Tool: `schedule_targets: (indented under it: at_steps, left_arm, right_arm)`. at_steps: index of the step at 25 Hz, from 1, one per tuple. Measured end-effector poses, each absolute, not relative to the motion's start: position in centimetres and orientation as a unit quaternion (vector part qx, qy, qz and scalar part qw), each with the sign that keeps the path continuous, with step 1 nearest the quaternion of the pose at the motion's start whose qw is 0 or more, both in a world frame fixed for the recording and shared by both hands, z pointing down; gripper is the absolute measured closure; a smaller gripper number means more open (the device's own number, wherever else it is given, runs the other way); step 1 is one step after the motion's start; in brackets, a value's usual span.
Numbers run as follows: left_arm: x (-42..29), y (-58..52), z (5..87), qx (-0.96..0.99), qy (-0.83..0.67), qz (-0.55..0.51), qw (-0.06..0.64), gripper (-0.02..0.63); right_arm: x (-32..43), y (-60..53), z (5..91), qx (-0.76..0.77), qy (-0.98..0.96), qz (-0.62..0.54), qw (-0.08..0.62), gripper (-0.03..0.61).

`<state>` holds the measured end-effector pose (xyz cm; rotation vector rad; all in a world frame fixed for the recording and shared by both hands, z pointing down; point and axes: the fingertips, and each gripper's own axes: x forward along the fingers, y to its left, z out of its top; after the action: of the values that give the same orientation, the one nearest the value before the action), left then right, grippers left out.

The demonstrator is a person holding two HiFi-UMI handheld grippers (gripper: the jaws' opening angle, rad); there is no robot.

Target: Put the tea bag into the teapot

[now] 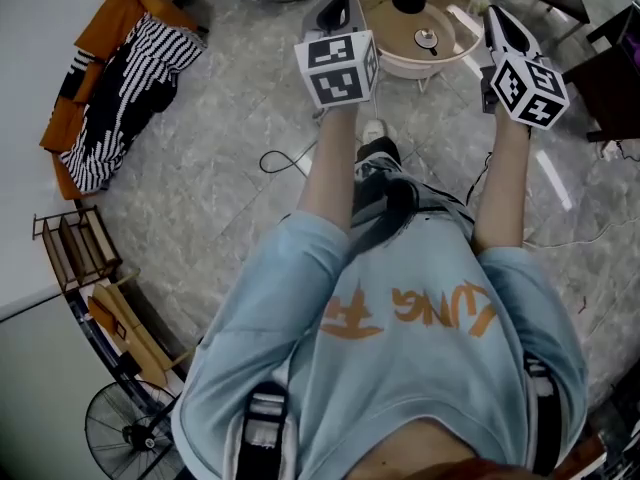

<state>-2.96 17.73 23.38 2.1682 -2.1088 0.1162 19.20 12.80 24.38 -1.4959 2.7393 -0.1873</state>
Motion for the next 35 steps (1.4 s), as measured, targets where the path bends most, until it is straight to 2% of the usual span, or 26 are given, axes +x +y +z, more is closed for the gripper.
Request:
schedule_targets:
  at_steps: [14, 22, 35]
  left_arm:
    - [-1.1, 7.1, 25.1, 0.757, -0.651, 0.038, 0.054, 0.589]
    - [-3.5, -2.6, 28.0, 0.760, -0.643, 0.050, 0.079, 0.589]
    - [-6.6, -18.2, 42.6, 0.744, -0.615, 0.091, 0.247, 0.589]
  right_arm:
    - [19.5, 4.4, 24.9, -0.500, 0.865, -0.052, 0.007, 0.563]
    - [15.7, -4.4, 27.7, -0.490, 0.869, -0.071, -0.016, 0.563]
    - [9.5, -19.0, 39.0, -0.440, 0.874, -0.135, -0.154, 0.563]
